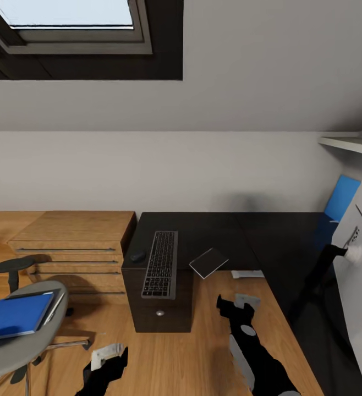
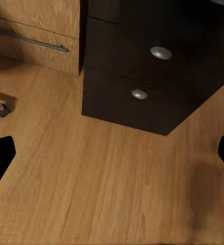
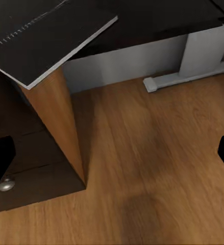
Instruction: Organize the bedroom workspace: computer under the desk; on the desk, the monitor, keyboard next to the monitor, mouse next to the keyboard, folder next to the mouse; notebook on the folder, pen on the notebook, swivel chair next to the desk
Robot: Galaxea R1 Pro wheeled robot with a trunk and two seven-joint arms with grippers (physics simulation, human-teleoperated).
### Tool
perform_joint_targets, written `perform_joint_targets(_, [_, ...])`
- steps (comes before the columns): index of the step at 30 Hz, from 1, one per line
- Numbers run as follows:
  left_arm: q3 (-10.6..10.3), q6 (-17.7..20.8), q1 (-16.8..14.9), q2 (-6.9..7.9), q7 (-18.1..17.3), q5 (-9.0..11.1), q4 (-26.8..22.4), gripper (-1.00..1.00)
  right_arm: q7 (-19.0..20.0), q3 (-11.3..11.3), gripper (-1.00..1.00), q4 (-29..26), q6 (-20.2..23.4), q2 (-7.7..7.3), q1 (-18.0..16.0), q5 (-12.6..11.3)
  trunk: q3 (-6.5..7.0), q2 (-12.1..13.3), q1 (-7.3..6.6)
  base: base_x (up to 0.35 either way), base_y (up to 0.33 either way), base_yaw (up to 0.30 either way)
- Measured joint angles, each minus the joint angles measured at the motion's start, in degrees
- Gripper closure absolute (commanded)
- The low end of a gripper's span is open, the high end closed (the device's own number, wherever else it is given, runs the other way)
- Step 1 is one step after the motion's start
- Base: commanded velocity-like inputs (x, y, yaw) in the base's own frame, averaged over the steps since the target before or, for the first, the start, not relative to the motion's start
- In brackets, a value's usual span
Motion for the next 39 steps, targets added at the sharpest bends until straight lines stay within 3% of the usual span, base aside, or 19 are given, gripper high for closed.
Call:
perform_joint_targets(2, [0.19, 9.71, 0.07, 0.03, 0.09, -0.09, -9.93, -1.00, -3.75, -0.01, -1.00, -9.07, 10.01, 0.00, 0.01, -0.32, 0.36, 0.80, -0.44, 0.000, 0.000, 0.000])
perform_joint_targets(4, [0.30, 14.09, 0.10, 0.04, 0.31, -0.02, -15.20, -1.00, -5.30, -0.06, -1.00, -12.79, 14.57, 0.04, 0.03, -0.46, 0.71, 1.61, -0.88, 0.000, 0.000, 0.000])
perform_joint_targets(6, [0.63, 21.11, 0.12, -0.04, 1.11, 0.08, -23.64, -1.00, -7.75, -0.16, -1.00, -18.28, 21.21, 0.05, 0.03, -0.50, 1.07, 2.41, -1.32, 0.000, 0.000, 0.000])
perform_joint_targets(7, [0.72, 23.94, 0.13, -0.07, 1.45, 0.13, -26.56, -1.00, -8.53, -0.34, -1.00, -20.80, 23.19, 0.04, 0.03, -0.57, 1.25, 2.81, -1.54, 0.000, 0.000, 0.000])
perform_joint_targets(11, [0.93, 28.04, 0.14, -0.05, 1.87, 0.19, -29.96, -1.00, -9.62, -0.48, -1.00, -25.35, 25.53, 0.04, 0.72, -0.76, 1.43, 3.23, -1.76, 0.000, 0.000, 0.000])
perform_joint_targets(15, [1.04, 29.31, 0.14, 0.06, 2.02, 0.12, -28.78, -1.00, -10.00, -0.53, -1.00, -26.75, 26.27, 0.01, 2.84, -0.87, 1.43, 3.24, -1.76, 0.000, 0.000, 0.000])
perform_joint_targets(19, [2.99, 29.95, 0.14, 0.29, 1.99, 0.16, -28.33, -1.00, -10.09, -0.61, -1.00, -27.14, 26.47, -0.06, 3.73, -0.89, 1.43, 3.24, -1.76, 0.000, 0.000, -0.007])
perform_joint_targets(23, [3.33, 29.99, 0.13, 0.26, 2.02, 0.13, -28.28, -1.00, -10.07, -0.63, -1.00, -26.86, 26.33, -0.07, 3.84, -0.91, 1.43, 3.24, -1.76, 0.000, 0.000, -0.084])
perform_joint_targets(39, [3.81, 30.36, 0.12, 0.41, 2.01, 0.10, -28.71, -1.00, -10.18, -1.26, -1.00, -24.62, 22.91, -0.25, 3.92, -0.96, 1.43, 3.24, -1.76, 0.000, 0.000, -0.267])
